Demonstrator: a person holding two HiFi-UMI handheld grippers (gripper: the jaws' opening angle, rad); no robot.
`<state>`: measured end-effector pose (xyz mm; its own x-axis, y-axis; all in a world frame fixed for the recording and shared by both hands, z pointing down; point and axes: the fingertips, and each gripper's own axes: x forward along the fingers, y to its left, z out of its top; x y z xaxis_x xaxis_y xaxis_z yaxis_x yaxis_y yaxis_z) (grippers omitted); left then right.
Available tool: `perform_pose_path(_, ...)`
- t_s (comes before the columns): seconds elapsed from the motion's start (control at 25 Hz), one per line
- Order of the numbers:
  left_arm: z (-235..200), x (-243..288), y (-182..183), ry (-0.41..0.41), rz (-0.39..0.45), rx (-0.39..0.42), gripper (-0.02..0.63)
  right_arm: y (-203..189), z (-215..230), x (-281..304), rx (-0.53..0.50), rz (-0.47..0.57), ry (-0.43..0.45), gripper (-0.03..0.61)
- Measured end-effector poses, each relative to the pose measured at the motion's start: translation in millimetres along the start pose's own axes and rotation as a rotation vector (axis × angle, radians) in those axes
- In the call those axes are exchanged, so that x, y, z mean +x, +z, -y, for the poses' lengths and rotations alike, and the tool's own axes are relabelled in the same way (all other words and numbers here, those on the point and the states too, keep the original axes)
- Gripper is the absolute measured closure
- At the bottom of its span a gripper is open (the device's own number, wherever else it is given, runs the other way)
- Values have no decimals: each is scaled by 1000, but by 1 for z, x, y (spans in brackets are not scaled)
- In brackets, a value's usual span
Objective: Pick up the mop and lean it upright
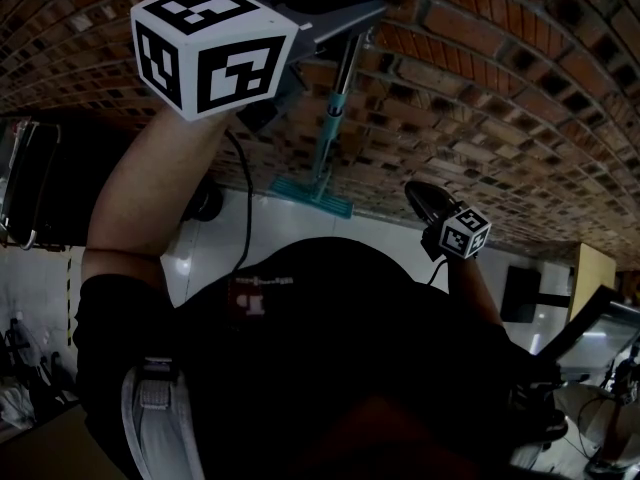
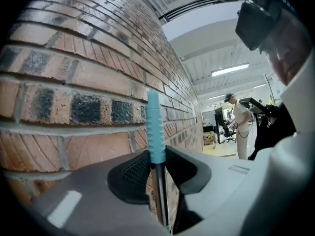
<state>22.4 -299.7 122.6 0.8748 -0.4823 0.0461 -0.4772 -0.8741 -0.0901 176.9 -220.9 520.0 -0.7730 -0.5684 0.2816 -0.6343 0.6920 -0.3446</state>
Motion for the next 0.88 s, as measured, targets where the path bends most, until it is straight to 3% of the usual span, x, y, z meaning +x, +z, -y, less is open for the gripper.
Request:
perform_pose_path(0.6, 4, 1, -11, 9, -16, 14, 518, -1, -3, 0, 3, 1, 6, 565)
perform_pose_path(0.88, 14, 9, -49, -4, -59, -11, 518, -2, -2, 0, 0, -5, 5, 565)
